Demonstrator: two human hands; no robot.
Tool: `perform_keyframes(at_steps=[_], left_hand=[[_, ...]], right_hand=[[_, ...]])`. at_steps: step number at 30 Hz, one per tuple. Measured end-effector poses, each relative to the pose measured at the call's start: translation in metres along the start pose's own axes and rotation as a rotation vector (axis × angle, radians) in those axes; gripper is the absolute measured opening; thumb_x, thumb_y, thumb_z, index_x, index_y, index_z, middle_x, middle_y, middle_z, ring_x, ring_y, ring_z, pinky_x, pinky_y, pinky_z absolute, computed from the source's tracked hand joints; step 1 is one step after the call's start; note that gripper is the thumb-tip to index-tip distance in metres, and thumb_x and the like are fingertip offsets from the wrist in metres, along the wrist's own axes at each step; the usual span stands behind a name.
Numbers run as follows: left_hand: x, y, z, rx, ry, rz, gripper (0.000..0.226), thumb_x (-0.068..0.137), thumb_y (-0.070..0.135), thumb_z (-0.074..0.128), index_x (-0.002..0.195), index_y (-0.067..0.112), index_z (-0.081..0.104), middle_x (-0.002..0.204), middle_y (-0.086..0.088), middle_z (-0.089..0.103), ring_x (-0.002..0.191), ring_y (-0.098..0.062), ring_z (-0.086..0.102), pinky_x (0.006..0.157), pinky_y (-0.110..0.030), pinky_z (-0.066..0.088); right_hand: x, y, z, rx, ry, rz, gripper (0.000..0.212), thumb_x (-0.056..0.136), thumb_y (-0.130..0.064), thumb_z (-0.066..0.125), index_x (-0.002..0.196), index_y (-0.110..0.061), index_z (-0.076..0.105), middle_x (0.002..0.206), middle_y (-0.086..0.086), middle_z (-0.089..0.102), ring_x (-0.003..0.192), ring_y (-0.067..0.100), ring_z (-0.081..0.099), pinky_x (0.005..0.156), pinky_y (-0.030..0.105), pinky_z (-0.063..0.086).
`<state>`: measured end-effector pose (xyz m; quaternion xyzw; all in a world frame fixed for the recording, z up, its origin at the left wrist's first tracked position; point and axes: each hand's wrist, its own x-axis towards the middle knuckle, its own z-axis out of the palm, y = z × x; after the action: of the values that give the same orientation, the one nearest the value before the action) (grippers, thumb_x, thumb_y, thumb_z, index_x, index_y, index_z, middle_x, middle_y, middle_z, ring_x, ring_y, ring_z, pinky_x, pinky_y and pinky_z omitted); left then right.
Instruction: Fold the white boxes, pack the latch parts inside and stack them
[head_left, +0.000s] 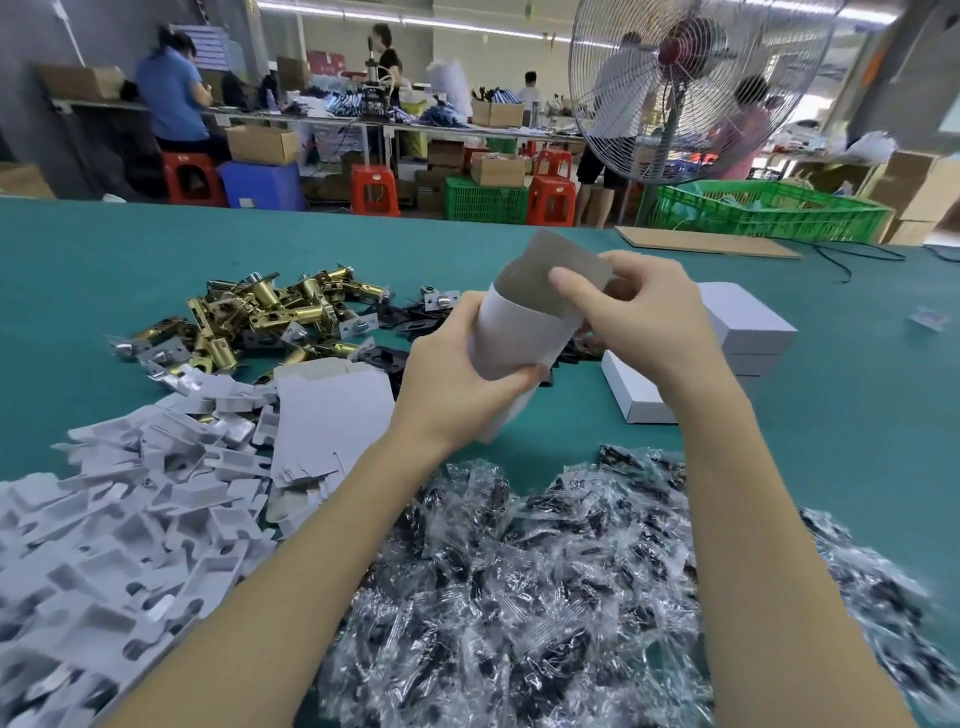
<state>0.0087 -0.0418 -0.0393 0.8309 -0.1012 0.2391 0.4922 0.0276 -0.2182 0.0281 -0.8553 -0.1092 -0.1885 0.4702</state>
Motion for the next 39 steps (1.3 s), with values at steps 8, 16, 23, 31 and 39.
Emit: perform_keyframes(at_steps=[8,16,23,31,39], left_hand=[[0.001,0.002,-0.001,-0.147,-0.031,-0.073,0.062,0.064,0.057,0.091,0.113,0.031,0.063,0.102,0.017,0.075,0.092,0.002,0.07,0.076,-0.033,0.062],[0.019,-0.015,-0.036,-0.246,-0.349,-0.094,0.037,0.087,0.019,0.081,0.119,0.022,0.062,0.112,0.007,0.076,0.106,-0.01,0.072,0.091,-0.032,0.06],[0.021,-0.015,-0.04,-0.301,-0.267,-0.108,0.038,0.083,0.021,0.084,0.114,0.018,0.062,0.104,0.003,0.078,0.098,-0.016,0.075,0.085,-0.038,0.062],[0.018,-0.015,-0.042,-0.273,-0.195,-0.038,0.079,0.083,0.025,0.086,0.137,0.044,0.032,0.102,0.004,0.077,0.09,-0.021,0.076,0.082,-0.033,0.06],[0.018,-0.007,-0.046,-0.206,-0.203,0.039,0.046,0.096,0.017,0.07,0.127,0.046,0.051,0.112,0.01,0.069,0.092,-0.014,0.074,0.083,-0.029,0.061]], right_hand=[[-0.001,0.008,0.01,0.1,-0.27,0.005,0.031,0.075,-0.027,0.09,0.098,-0.027,0.069,0.092,-0.01,0.076,0.091,0.011,0.072,0.078,0.048,0.063],[0.0,0.022,0.004,0.239,-0.372,-0.055,0.033,0.087,-0.003,0.077,0.119,-0.01,0.07,0.109,0.006,0.078,0.105,0.028,0.072,0.089,0.05,0.06],[0.001,0.027,0.02,0.437,-0.227,-0.097,0.055,0.086,-0.015,0.083,0.129,-0.031,0.052,0.1,-0.002,0.079,0.092,0.02,0.076,0.082,0.036,0.062],[-0.006,0.029,0.028,0.569,-0.16,-0.172,0.028,0.09,-0.013,0.078,0.112,-0.028,0.068,0.104,0.005,0.077,0.094,0.027,0.076,0.076,0.038,0.062],[-0.005,0.034,0.029,0.608,-0.203,-0.141,0.025,0.088,-0.011,0.079,0.105,-0.024,0.065,0.102,-0.001,0.076,0.095,0.026,0.076,0.076,0.036,0.062]])
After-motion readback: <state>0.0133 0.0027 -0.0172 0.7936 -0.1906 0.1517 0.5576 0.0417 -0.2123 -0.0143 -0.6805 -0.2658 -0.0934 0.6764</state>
